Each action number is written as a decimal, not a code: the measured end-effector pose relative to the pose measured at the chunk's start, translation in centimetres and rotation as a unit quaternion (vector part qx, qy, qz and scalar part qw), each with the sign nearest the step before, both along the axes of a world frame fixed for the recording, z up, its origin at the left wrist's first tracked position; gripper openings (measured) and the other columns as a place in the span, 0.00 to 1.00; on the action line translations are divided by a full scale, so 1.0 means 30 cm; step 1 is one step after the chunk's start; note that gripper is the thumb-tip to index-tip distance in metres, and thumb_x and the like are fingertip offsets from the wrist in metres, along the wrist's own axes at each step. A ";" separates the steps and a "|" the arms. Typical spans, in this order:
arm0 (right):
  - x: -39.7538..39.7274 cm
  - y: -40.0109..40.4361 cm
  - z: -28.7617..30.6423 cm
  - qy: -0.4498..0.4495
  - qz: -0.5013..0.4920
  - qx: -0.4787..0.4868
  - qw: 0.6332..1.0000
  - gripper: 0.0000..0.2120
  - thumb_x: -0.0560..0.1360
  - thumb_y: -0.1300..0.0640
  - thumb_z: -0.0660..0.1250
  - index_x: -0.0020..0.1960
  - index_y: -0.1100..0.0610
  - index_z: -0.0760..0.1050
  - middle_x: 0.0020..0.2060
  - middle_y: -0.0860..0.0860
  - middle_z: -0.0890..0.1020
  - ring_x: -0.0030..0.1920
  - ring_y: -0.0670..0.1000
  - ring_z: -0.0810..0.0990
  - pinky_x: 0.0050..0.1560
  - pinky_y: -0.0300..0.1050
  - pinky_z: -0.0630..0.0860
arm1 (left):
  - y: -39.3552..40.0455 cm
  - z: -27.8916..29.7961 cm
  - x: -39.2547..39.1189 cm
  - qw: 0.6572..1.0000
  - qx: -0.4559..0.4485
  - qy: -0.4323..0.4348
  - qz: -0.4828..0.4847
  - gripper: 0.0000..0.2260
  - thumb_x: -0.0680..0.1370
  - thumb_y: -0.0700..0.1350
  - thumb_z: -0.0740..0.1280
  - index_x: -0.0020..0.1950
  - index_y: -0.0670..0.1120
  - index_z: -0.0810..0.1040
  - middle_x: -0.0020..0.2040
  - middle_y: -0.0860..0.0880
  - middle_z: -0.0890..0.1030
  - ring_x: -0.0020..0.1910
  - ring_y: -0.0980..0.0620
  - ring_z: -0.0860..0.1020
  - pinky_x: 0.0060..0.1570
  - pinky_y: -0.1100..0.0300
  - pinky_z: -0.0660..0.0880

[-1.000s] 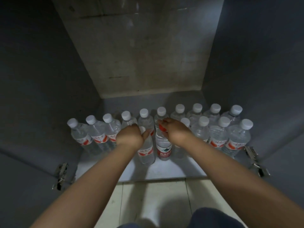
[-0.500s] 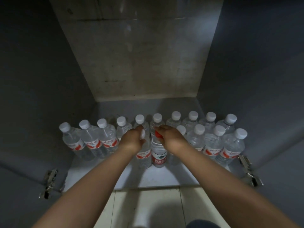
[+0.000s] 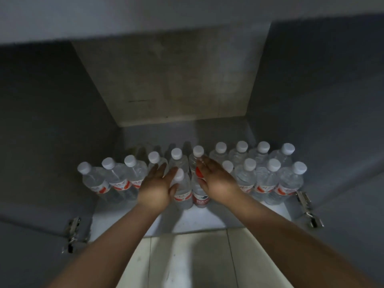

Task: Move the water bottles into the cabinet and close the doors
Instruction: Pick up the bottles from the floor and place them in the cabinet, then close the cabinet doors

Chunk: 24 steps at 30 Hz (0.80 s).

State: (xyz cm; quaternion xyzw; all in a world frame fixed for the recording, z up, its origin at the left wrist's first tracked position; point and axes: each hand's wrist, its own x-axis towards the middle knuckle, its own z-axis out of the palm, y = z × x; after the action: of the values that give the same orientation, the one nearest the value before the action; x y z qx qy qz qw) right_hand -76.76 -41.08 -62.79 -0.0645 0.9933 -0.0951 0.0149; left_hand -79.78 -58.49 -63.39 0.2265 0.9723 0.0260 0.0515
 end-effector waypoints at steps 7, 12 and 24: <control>0.122 -0.022 0.252 -0.028 -0.058 0.001 0.998 0.21 0.63 0.53 0.54 0.42 0.57 0.85 0.38 0.56 0.87 0.34 0.56 0.86 0.27 0.39 0.80 | 0.038 0.312 0.112 0.995 -0.088 0.010 -0.048 0.16 0.70 0.45 0.69 0.58 0.49 0.81 0.65 0.43 0.78 0.65 0.40 0.75 0.57 0.44 0.76; 0.307 0.004 0.474 -0.099 -0.118 -0.027 0.988 0.16 0.65 0.60 0.74 0.52 0.65 0.80 0.49 0.65 0.84 0.48 0.64 0.84 0.47 0.55 0.81 | 0.078 0.491 0.301 0.987 -0.071 -0.142 -0.009 0.23 0.82 0.48 0.53 0.76 0.51 0.52 0.79 0.49 0.49 0.78 0.46 0.45 0.76 0.48 0.49; 0.884 0.234 1.051 -0.100 -0.184 0.063 0.976 0.17 0.58 0.57 0.75 0.44 0.64 0.83 0.44 0.63 0.86 0.48 0.66 0.84 0.44 0.70 0.76 | 0.287 0.998 0.745 0.980 -0.037 -0.179 -0.080 0.22 0.82 0.50 0.52 0.76 0.50 0.54 0.79 0.48 0.50 0.78 0.46 0.44 0.76 0.47 0.47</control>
State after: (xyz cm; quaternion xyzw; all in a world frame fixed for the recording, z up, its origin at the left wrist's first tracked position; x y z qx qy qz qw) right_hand -50.25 -34.05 -31.27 0.1301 0.9857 -0.0390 0.1001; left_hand -57.42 -49.89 -33.45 0.2930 0.9265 0.0258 0.2347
